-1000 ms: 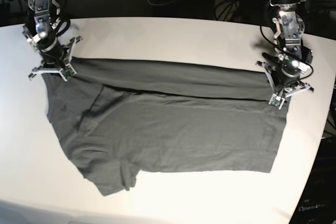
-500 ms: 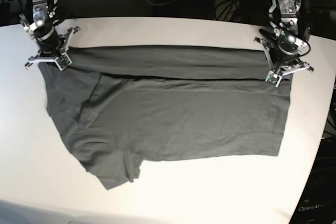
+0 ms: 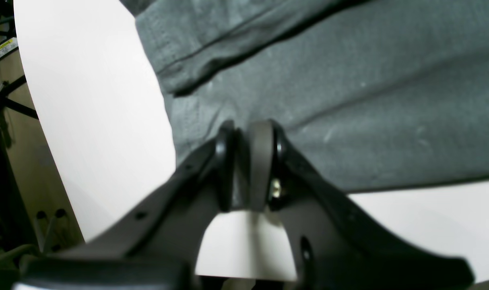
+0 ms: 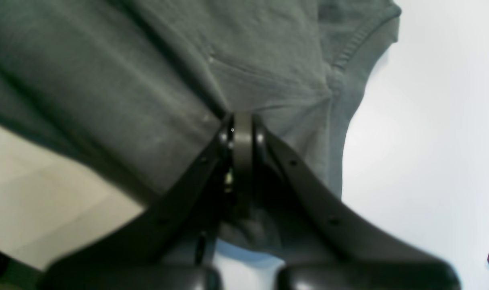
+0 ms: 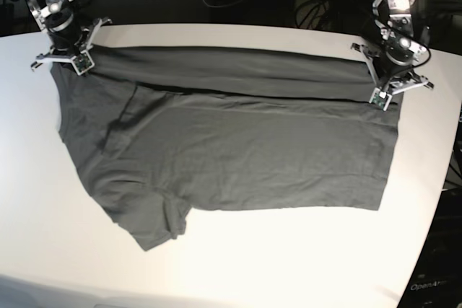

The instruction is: Fold the T-shirt properly

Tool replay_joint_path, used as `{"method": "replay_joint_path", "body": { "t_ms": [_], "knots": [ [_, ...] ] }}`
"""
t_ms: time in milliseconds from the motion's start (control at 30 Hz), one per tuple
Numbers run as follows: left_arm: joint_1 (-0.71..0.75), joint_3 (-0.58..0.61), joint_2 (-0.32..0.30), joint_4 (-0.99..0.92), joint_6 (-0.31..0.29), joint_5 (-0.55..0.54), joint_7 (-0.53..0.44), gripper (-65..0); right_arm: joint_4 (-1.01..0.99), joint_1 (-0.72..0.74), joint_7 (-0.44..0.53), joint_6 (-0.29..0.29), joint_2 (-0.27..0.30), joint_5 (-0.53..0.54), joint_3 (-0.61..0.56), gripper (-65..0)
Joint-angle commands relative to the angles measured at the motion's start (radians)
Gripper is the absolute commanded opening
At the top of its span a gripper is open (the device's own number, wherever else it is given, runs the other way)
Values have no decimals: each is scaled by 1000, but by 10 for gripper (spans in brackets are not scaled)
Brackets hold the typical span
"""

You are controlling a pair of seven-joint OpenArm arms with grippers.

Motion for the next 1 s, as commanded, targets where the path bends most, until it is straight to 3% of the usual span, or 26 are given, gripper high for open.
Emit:
{"method": "replay_joint_path", "body": {
  "t_ms": [0, 400, 967],
  "knots": [
    [48, -2, 6, -27, -57, 34, 138, -567, -26, -44, -151, 85, 1, -58, -5, -646],
    [139, -2, 26, 62, -57, 32, 145, -567, -26, -87, -123, 85, -1, -58, -5, -646],
    [131, -3, 24, 59, -57, 36, 146, -567, -26, -99, -122, 85, -4, -53, 32, -646]
  ]
}}
